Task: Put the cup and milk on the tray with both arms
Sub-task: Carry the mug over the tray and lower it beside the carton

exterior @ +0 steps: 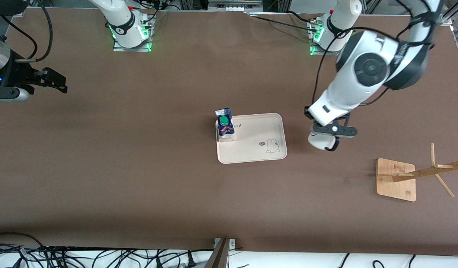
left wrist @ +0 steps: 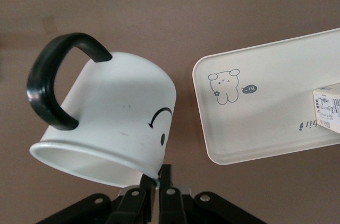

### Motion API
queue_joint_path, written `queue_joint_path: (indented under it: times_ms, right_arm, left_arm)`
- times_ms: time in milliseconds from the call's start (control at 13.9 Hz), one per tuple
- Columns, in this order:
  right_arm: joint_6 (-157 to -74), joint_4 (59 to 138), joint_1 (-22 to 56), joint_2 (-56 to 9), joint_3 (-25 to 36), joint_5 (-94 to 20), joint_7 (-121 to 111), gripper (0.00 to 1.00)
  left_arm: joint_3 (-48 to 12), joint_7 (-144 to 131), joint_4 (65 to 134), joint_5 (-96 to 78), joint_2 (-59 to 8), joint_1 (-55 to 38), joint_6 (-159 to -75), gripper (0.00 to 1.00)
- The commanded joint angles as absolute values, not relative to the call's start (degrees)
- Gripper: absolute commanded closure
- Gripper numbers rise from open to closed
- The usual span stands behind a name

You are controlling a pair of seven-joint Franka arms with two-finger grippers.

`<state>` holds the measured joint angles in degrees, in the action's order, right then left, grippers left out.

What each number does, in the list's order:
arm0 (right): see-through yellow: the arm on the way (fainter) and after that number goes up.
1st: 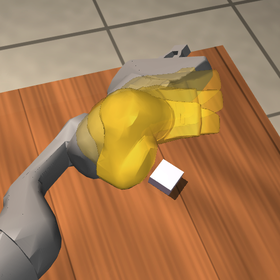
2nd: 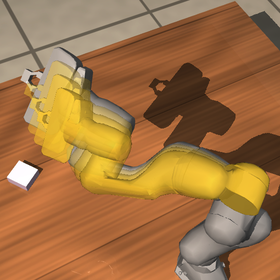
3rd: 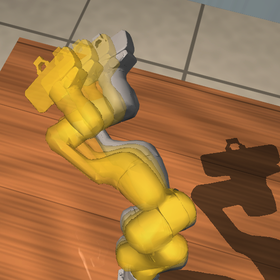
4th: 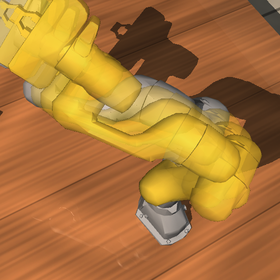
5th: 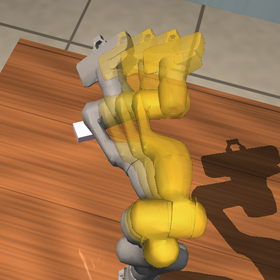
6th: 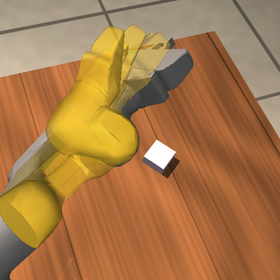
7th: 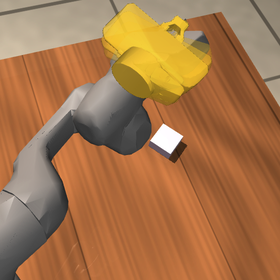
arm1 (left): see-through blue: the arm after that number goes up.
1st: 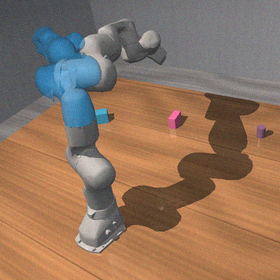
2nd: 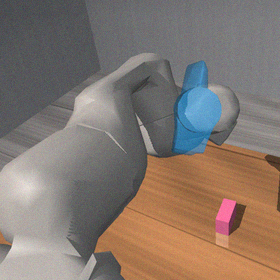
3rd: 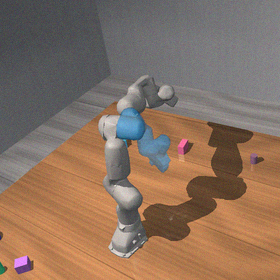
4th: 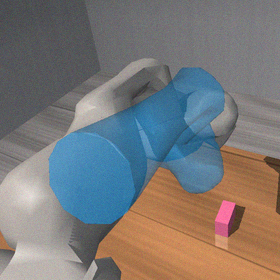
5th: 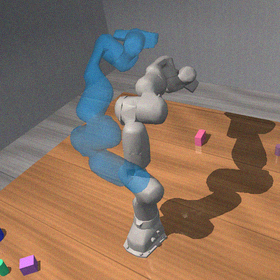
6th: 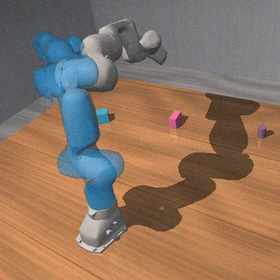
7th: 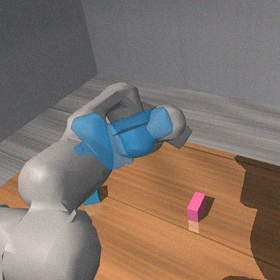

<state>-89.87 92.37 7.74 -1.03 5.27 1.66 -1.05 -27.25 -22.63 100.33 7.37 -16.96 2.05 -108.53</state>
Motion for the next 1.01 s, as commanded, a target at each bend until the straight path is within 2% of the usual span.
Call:
queue_joint_path:
  times_ms: [0,144,287,431,933]
  right_arm:
    - [-89.3,91.3,7.1,-1.4,4.6,2.3,-1.4,0.0]
    - [-89.1,91.3,7.1,-1.4,4.6,2.2,-1.4,0.0]
    - [-89.1,91.3,7.1,-1.3,4.6,2.2,-1.4,0.0]
    - [-89.0,91.3,7.1,-1.3,4.6,2.2,-1.4,0.0]
    - [-88.9,91.3,7.1,-1.3,4.6,2.2,-1.4,0.0]
  left_arm:
    - [-27.1,-28.7,87.2,10.3,-29.0,-3.3,-97.5,1.0]
    - [-27.1,-35.7,80.4,9.8,-36.5,-6.8,-91.3,1.0]
    - [-27.0,-41.7,79.0,9.3,-40.2,-10.4,-91.3,1.0]
    - [-25.9,-51.6,78.0,9.7,-42.2,-13.8,-91.4,1.0]
    - [-25.9,-54.1,78.0,4.7,-45.6,-13.7,-93.1,1.0]
